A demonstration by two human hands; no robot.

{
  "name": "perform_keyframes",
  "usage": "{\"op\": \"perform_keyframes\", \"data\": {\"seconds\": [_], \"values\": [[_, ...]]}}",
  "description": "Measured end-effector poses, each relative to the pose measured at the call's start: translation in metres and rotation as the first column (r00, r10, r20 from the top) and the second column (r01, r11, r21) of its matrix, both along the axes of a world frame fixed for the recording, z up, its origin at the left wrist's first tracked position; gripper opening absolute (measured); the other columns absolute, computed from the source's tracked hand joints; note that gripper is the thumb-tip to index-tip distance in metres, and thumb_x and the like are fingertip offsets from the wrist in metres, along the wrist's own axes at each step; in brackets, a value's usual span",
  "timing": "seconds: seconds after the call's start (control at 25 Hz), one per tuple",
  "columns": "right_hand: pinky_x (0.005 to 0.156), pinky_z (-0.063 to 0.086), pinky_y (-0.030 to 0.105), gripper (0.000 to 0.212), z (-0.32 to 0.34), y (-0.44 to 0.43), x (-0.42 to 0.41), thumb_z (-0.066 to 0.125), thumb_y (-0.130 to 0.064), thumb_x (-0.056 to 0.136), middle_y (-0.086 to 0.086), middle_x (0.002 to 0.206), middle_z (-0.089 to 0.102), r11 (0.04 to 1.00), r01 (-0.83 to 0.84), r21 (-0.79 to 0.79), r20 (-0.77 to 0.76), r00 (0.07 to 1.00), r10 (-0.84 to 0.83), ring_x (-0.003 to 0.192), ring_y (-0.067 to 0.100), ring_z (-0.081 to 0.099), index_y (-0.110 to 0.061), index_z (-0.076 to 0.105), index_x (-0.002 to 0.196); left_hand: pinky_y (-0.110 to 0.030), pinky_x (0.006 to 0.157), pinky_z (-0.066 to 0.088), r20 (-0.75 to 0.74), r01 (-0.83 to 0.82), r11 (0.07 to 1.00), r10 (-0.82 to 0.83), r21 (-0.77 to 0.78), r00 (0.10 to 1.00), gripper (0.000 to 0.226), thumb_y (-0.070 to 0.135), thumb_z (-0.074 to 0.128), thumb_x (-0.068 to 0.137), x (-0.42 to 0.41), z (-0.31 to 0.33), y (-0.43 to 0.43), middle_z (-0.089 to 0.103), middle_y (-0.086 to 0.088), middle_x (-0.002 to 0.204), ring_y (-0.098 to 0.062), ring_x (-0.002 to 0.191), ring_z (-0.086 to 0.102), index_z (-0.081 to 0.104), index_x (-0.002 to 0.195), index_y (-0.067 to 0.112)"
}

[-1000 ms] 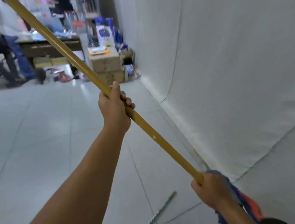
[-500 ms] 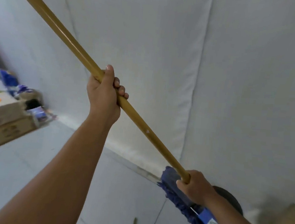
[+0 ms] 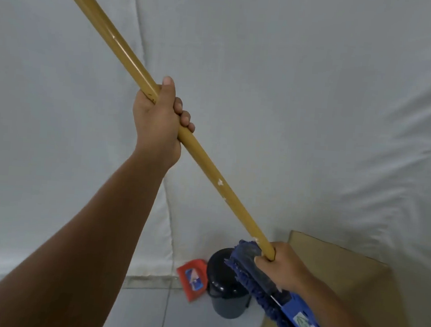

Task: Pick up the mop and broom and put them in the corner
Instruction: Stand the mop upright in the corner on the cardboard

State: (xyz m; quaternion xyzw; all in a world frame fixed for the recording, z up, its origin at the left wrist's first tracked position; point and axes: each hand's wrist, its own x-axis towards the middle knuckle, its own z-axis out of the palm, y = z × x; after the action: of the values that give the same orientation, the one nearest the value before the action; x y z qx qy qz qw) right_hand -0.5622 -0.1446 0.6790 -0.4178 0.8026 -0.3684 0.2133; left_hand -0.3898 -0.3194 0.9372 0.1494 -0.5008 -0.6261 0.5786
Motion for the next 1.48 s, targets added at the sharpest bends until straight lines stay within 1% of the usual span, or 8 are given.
{"op": "perform_keyframes", "data": {"seconds": [0.16, 0.32, 0.52, 0.92, 1.08, 1.2, 1.32, 1.48], "values": [[0.045, 0.033, 0.03, 0.039, 0.0, 0.041, -0.061, 0.061, -0.04, 0.076, -0.006, 0.041, 0.039, 0.996, 0.088, -0.025, -0.007, 0.996, -0.088, 0.041, 0.011, 0.038, -0.024, 0.039, 0.048, -0.031, 0.049, 0.047, 0.001, 0.125, 0.992, -0.125, -0.033, 0.992, 0.019, 0.034, 0.051, 0.094, -0.086, 0.005, 0.029, 0.049, 0.002, 0.056, -0.016, 0.046, 0.046, 0.046, 0.086, 0.017], [0.051, 0.044, 0.031, 0.04, -0.001, 0.098, -0.132, 0.055, -0.058, 0.08, 0.001, 0.054, 0.056, 0.986, 0.165, 0.033, -0.134, 0.978, -0.159, 0.048, 0.012, 0.053, -0.024, 0.049, 0.059, -0.031, 0.05, 0.047, 0.006, 0.246, 0.968, -0.246, -0.054, 0.969, 0.018, 0.034, 0.051, 0.094, -0.182, 0.015, 0.073, 0.05, 0.002, 0.058, -0.015, 0.047, 0.047, 0.047, 0.09, 0.016], [0.063, 0.051, 0.036, 0.022, -0.026, 0.161, -0.189, 0.062, -0.041, 0.085, -0.003, 0.062, 0.059, 0.938, 0.342, 0.063, -0.125, 0.935, -0.333, 0.062, 0.016, 0.061, -0.029, 0.05, 0.07, -0.031, 0.051, 0.047, 0.078, 0.426, 0.891, -0.419, -0.155, 0.905, 0.017, 0.032, 0.05, 0.095, -0.283, 0.003, 0.147, 0.049, 0.002, 0.058, -0.015, 0.047, 0.046, 0.047, 0.09, 0.016], [0.054, 0.044, 0.023, 0.013, -0.07, 0.216, -0.274, 0.063, -0.029, 0.086, -0.005, 0.071, 0.061, 0.725, 0.683, 0.087, -0.098, 0.73, -0.676, 0.061, 0.007, 0.057, -0.024, 0.052, 0.091, -0.029, 0.046, 0.046, 0.248, 0.678, 0.706, -0.633, -0.204, 0.734, 0.018, 0.028, 0.051, 0.095, -0.445, -0.039, 0.25, 0.046, -0.001, 0.06, -0.014, 0.046, 0.044, 0.043, 0.086, 0.014], [0.059, 0.045, 0.027, 0.01, -0.087, 0.206, -0.306, 0.059, -0.024, 0.086, -0.001, 0.076, 0.061, 0.657, 0.747, 0.106, -0.06, 0.664, -0.745, 0.066, 0.015, 0.056, -0.021, 0.053, 0.093, -0.03, 0.046, 0.045, 0.33, 0.788, 0.586, -0.718, -0.188, 0.613, 0.017, 0.027, 0.048, 0.096, -0.497, -0.069, 0.258, 0.045, 0.0, 0.059, -0.012, 0.046, 0.043, 0.042, 0.085, 0.016], [0.063, 0.05, 0.032, 0.013, -0.104, 0.196, -0.32, 0.058, -0.015, 0.082, 0.0, 0.077, 0.063, 0.573, 0.809, 0.13, -0.026, 0.581, -0.814, 0.068, 0.016, 0.059, -0.025, 0.05, 0.085, -0.027, 0.048, 0.047, 0.384, 0.847, 0.496, -0.756, -0.19, 0.529, 0.015, 0.027, 0.048, 0.096, -0.531, -0.084, 0.254, 0.047, 0.0, 0.061, -0.011, 0.048, 0.046, 0.045, 0.087, 0.016], [0.065, 0.054, 0.036, 0.022, -0.116, 0.187, -0.334, 0.054, -0.006, 0.079, 0.002, 0.081, 0.064, 0.516, 0.837, 0.181, 0.006, 0.524, -0.852, 0.07, 0.018, 0.06, -0.024, 0.053, 0.091, -0.026, 0.049, 0.048, 0.426, 0.881, 0.428, -0.771, -0.201, 0.473, 0.014, 0.026, 0.049, 0.096, -0.558, -0.101, 0.253, 0.048, -0.001, 0.062, -0.012, 0.05, 0.047, 0.045, 0.088, 0.014], [0.062, 0.054, 0.035, 0.031, -0.132, 0.183, -0.345, 0.053, -0.003, 0.077, -0.004, 0.075, 0.06, 0.482, 0.854, 0.196, 0.033, 0.486, -0.873, 0.067, 0.014, 0.06, -0.031, 0.049, 0.09, -0.025, 0.054, 0.05, 0.494, 0.908, 0.375, -0.763, -0.186, 0.417, 0.012, 0.026, 0.049, 0.096, -0.578, -0.135, 0.257, 0.05, -0.001, 0.064, -0.013, 0.054, 0.051, 0.046, 0.09, 0.015]]}}
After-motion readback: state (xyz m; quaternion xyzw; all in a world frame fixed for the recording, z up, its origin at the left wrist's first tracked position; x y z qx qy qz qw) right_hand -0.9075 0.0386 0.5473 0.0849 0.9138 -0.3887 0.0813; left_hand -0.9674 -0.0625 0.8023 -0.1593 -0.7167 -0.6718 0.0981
